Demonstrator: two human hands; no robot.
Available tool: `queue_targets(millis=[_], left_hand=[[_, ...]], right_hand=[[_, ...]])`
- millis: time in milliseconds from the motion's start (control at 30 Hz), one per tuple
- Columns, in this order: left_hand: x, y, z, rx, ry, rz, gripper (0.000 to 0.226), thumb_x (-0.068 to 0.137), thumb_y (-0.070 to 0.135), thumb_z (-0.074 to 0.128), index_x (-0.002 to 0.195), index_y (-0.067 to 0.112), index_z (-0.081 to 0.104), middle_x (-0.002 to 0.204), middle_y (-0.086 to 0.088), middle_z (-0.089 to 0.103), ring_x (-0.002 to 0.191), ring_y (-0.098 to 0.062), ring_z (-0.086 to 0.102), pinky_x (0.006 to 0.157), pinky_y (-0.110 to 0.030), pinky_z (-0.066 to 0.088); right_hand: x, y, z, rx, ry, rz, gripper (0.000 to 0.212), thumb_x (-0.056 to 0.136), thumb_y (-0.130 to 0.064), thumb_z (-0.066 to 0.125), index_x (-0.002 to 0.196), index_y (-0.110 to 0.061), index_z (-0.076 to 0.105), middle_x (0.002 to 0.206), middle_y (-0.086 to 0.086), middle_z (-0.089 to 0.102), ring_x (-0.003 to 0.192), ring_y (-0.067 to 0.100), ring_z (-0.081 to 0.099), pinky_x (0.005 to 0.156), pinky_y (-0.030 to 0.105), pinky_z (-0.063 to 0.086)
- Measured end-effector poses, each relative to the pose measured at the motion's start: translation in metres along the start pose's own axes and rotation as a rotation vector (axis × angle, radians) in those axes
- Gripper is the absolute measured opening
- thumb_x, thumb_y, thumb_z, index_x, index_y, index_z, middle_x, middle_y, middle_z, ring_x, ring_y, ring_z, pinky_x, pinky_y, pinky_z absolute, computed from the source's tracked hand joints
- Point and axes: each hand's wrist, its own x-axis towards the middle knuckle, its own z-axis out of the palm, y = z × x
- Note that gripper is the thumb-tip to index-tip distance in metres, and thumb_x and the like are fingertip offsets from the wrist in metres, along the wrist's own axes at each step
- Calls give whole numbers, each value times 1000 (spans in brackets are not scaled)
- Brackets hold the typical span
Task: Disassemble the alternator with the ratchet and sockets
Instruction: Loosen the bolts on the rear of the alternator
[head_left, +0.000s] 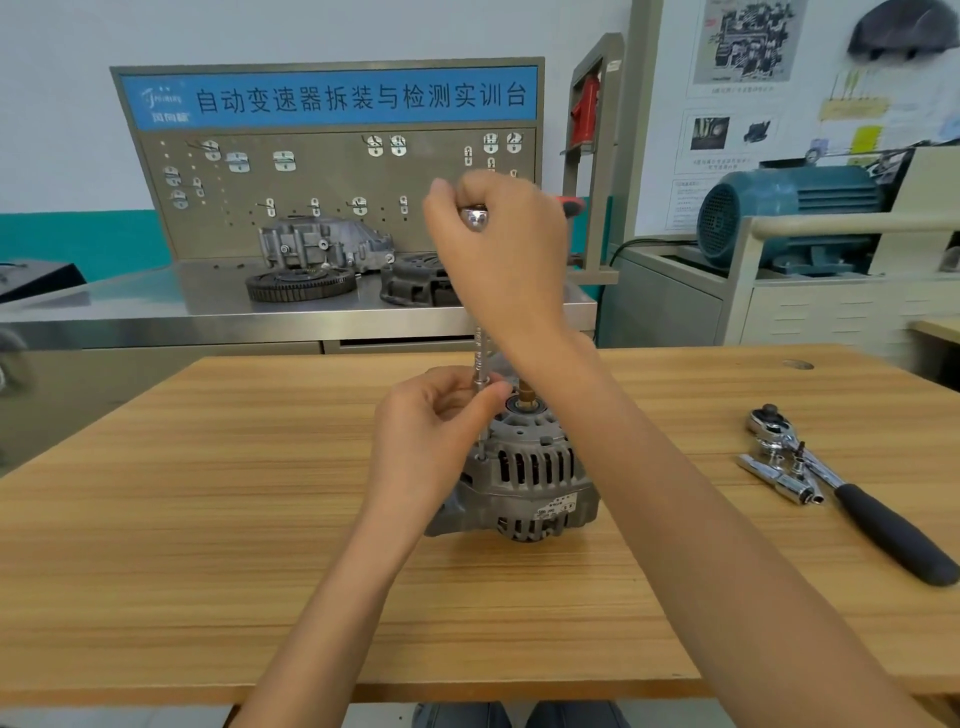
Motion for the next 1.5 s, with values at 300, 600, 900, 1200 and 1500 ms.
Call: queue_targets(millis=[300, 600, 900, 1200, 1500], left_hand=[[-2, 3, -4, -65, -99, -19, 14, 85, 18, 68, 93, 29, 69, 91, 5, 75, 88, -3, 70, 77, -18, 55], [-2, 2, -7, -88, -62, -36, 10, 84, 17, 71, 90, 25, 72, 76, 8, 74, 73, 1, 68, 63, -8, 49], [-2, 3, -8, -76, -85, -51, 14, 84, 14, 70, 97, 19, 73, 87, 3, 75, 84, -1, 70, 75, -15, 54], [-2, 4, -6, -77, -93, -45, 12, 84, 13, 71, 91, 22, 72, 81, 7, 75, 75, 4, 67, 64, -7, 48], [0, 2, -2, -55, -108, -32, 14, 84, 12, 70, 87, 25, 72, 74, 10, 74, 73, -1, 69, 70, -16, 54]], right_hand=[[6, 3, -1, 705, -192, 314, 51, 94, -2, 47, 43, -7, 43, 49, 4, 38, 60, 17, 41, 72, 16, 43], [1, -4, 7, 255, -74, -5, 47, 89, -9, 55, 47, -22, 37, 42, -13, 33, 49, 5, 34, 65, 23, 36], [-2, -4, 9, 420, -9, 116, 44, 90, -3, 53, 47, -8, 43, 46, -3, 35, 51, 7, 34, 62, 21, 35], [1, -5, 4, 422, -68, 123, 45, 91, -4, 53, 49, -13, 39, 48, -1, 31, 52, 8, 31, 60, 16, 34], [-3, 4, 9, 101, 94, 74, 39, 91, -12, 54, 52, -14, 48, 50, -9, 42, 54, 9, 40, 69, 23, 34]])
